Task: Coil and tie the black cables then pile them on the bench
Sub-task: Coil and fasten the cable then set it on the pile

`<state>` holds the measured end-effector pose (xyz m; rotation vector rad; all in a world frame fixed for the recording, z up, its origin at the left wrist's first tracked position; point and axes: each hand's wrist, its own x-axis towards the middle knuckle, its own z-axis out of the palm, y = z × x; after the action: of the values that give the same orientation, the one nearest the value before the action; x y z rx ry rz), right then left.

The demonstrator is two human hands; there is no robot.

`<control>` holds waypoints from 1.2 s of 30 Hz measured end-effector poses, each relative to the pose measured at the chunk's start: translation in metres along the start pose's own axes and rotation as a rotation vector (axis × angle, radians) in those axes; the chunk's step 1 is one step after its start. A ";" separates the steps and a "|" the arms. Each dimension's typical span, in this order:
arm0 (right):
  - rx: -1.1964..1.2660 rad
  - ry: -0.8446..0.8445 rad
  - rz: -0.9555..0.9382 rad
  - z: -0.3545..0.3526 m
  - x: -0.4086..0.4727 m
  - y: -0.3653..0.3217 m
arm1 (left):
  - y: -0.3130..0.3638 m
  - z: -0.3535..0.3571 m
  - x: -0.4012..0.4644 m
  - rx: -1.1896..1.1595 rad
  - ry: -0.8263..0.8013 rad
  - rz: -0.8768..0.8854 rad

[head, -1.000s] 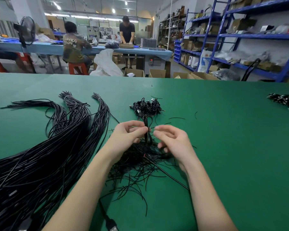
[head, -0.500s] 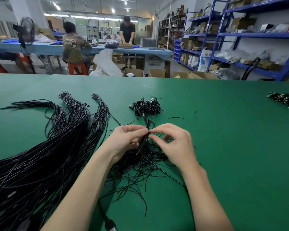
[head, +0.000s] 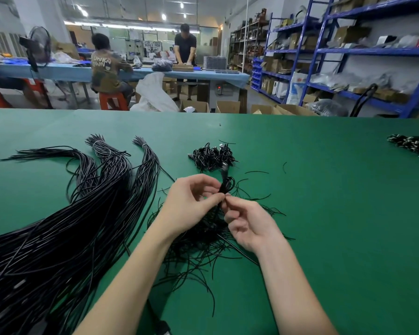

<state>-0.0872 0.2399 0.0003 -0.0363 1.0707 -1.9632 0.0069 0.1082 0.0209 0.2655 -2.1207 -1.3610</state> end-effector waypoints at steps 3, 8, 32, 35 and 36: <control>-0.616 0.148 -0.470 0.002 0.002 0.003 | -0.002 -0.003 0.001 -0.256 0.030 -0.276; -1.098 0.184 -1.106 -0.008 0.002 0.007 | 0.000 -0.006 0.002 -0.577 0.026 -0.477; -0.703 0.068 -0.746 -0.003 0.005 0.013 | 0.001 -0.005 0.001 -0.372 -0.064 -0.476; -0.738 0.088 -0.776 -0.005 0.005 0.014 | 0.003 -0.001 0.002 -0.393 -0.057 -0.499; -0.784 0.095 -0.796 -0.006 0.004 0.015 | 0.003 -0.001 0.002 -0.388 -0.057 -0.494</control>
<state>-0.0823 0.2372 -0.0156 -0.9198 2.0504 -2.0564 0.0064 0.1078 0.0244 0.6226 -1.8474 -2.0470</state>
